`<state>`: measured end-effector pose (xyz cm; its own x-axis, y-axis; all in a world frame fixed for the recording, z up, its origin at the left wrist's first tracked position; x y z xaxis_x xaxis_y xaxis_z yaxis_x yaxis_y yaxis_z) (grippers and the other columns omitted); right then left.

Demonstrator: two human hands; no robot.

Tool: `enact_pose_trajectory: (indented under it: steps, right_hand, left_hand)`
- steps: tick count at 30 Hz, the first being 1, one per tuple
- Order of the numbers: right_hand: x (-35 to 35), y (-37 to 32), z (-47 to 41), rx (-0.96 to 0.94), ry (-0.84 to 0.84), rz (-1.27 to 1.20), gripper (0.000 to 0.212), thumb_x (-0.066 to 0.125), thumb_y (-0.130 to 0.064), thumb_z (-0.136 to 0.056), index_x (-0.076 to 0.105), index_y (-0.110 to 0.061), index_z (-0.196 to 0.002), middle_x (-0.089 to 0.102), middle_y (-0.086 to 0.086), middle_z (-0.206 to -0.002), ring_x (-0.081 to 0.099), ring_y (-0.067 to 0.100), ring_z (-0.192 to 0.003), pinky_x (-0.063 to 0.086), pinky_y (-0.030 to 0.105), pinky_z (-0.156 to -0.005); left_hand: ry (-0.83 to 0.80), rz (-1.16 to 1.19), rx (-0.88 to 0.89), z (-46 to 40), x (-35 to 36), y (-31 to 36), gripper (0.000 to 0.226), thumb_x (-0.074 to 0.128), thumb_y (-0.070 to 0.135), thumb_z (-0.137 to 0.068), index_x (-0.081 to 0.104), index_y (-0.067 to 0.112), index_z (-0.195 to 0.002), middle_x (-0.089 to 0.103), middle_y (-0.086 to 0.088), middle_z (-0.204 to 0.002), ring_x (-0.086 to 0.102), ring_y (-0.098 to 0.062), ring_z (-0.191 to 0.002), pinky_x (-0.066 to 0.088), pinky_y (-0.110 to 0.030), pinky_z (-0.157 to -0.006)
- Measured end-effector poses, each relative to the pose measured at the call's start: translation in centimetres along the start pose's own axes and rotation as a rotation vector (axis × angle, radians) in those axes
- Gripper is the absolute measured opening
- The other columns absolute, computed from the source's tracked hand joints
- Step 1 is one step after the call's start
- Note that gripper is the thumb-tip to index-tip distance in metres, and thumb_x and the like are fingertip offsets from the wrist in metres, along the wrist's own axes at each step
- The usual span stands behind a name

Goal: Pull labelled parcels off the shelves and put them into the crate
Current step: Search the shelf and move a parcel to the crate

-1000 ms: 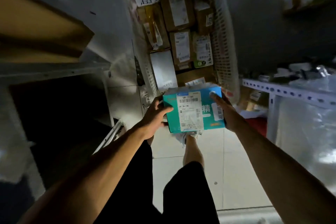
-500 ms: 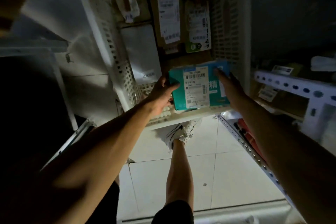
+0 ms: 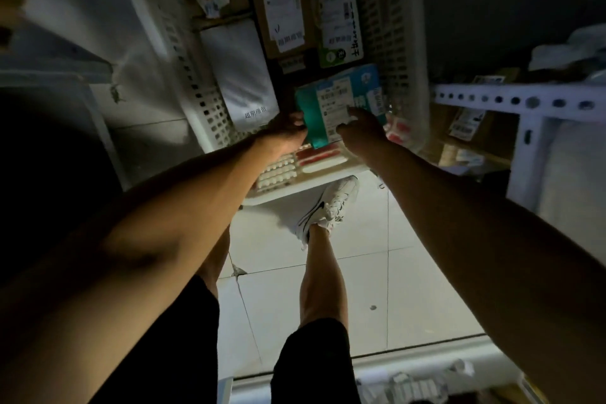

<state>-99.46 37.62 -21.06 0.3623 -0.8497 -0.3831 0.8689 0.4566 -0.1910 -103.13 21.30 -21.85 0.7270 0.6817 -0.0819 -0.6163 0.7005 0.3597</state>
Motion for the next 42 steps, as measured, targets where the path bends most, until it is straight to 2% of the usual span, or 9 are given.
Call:
enact_pose_trajectory:
  steps: [2, 6, 13, 21, 26, 29, 34, 39, 42]
  right_hand:
    - [-1.2, -1.3, 2.4, -0.043, 0.018, 0.065, 0.039, 0.056, -0.017, -0.100, 0.054, -0.011, -0.139, 0.048, 0.011, -0.149, 0.050, 0.029, -0.133, 0.044, 0.023, -0.101]
    - [-4.6, -3.4, 9.6, -0.095, 0.057, 0.222, 0.029, 0.055, -0.021, -0.099, 0.060, -0.005, -0.123, 0.061, 0.015, -0.129, 0.060, 0.032, -0.119, 0.053, 0.035, -0.094]
    - [-8.7, -6.8, 27.8, -0.200, 0.055, 0.481, 0.054, 0.058, -0.017, -0.099, 0.038, -0.005, -0.148, 0.044, 0.017, -0.149, 0.045, 0.035, -0.137, 0.042, 0.043, -0.112]
    - [-12.4, -8.6, 44.0, -0.364, 0.373, 0.661, 0.034, 0.065, -0.024, -0.095, 0.060, -0.015, -0.127, 0.063, 0.011, -0.126, 0.062, 0.032, -0.117, 0.050, 0.039, -0.083]
    - [-12.0, -5.1, 49.7, -0.211, 0.527, 0.566, 0.042, 0.062, -0.032, -0.094, 0.057, -0.017, -0.132, 0.062, 0.010, -0.132, 0.060, 0.033, -0.122, 0.049, 0.040, -0.089]
    - [-11.3, -2.1, 53.0, -0.167, 0.603, 0.503, 0.045, 0.063, -0.038, -0.091, 0.058, -0.024, -0.133, 0.062, 0.007, -0.132, 0.060, 0.030, -0.123, 0.049, 0.039, -0.096]
    - [-10.5, 4.1, 57.9, -0.030, 0.682, 0.391, 0.035, 0.056, -0.033, -0.095, 0.061, -0.023, -0.128, 0.064, 0.006, -0.128, 0.061, 0.029, -0.120, 0.048, 0.036, -0.092]
    - [-10.7, 12.1, 62.7, 0.106, 0.741, 0.339, 0.027, 0.061, -0.018, -0.092, 0.065, -0.018, -0.118, 0.068, 0.005, -0.116, 0.066, 0.028, -0.104, 0.042, 0.031, -0.072]
    - [-10.5, 17.8, 66.0, 0.197, 0.813, 0.226, 0.020, 0.062, -0.024, -0.093, 0.068, -0.018, -0.111, 0.069, 0.004, -0.104, 0.066, 0.028, -0.090, 0.043, 0.032, -0.068]
  left_hand:
    - [0.074, -0.076, 0.010, 2.4, -1.3, 1.3, 0.034, 0.053, 0.015, -0.102, 0.057, 0.013, -0.136, 0.059, -0.008, -0.139, 0.059, -0.023, -0.125, 0.047, -0.027, -0.104]
    - [0.151, -0.213, 0.077, 10.4, -3.1, 4.6, 0.016, 0.057, 0.022, -0.099, 0.067, 0.020, -0.111, 0.068, -0.008, -0.124, 0.066, -0.024, -0.110, 0.053, -0.037, -0.099]
    - [0.288, -0.781, 0.279, 30.4, -4.6, 10.6, 0.037, 0.061, 0.023, -0.095, 0.058, 0.017, -0.131, 0.058, -0.012, -0.135, 0.056, -0.033, -0.123, 0.051, -0.042, -0.097]
    - [0.473, -1.120, 0.461, 44.0, -4.5, 14.4, 0.039, 0.062, 0.022, -0.092, 0.056, 0.012, -0.129, 0.058, -0.015, -0.132, 0.055, -0.036, -0.124, 0.049, -0.043, -0.100]
    - [0.478, -1.195, 0.638, 48.6, -2.0, 14.8, 0.035, 0.065, 0.029, -0.090, 0.059, 0.019, -0.123, 0.059, -0.010, -0.129, 0.055, -0.032, -0.123, 0.045, -0.043, -0.104]
    - [0.375, -1.280, 0.687, 50.4, 1.7, 14.5, 0.038, 0.064, 0.018, -0.092, 0.057, 0.013, -0.129, 0.055, -0.013, -0.135, 0.052, -0.034, -0.127, 0.042, -0.041, -0.103]
    - [0.361, -1.472, 0.854, 53.7, 8.6, 14.7, 0.031, 0.048, 0.015, -0.101, 0.059, 0.012, -0.130, 0.055, -0.015, -0.139, 0.049, -0.034, -0.132, 0.039, -0.042, -0.106]
    - [0.296, -1.705, 1.070, 57.2, 16.6, 14.5, 0.027, 0.061, 0.015, -0.089, 0.063, 0.016, -0.117, 0.064, -0.012, -0.124, 0.057, -0.034, -0.120, 0.045, -0.042, -0.096]
    - [0.230, -1.762, 1.205, 60.1, 22.2, 14.2, 0.030, 0.065, 0.019, -0.086, 0.062, 0.018, -0.116, 0.064, -0.010, -0.122, 0.057, -0.034, -0.119, 0.045, -0.040, -0.094]
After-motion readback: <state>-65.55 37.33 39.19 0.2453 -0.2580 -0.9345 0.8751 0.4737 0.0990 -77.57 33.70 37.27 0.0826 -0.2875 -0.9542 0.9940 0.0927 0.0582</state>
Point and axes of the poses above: each hand's wrist, its own z-axis away from the middle knuckle, its own x-axis out of the palm, y = z × x, the point moved 4 cm from there along -z, towards the middle knuckle
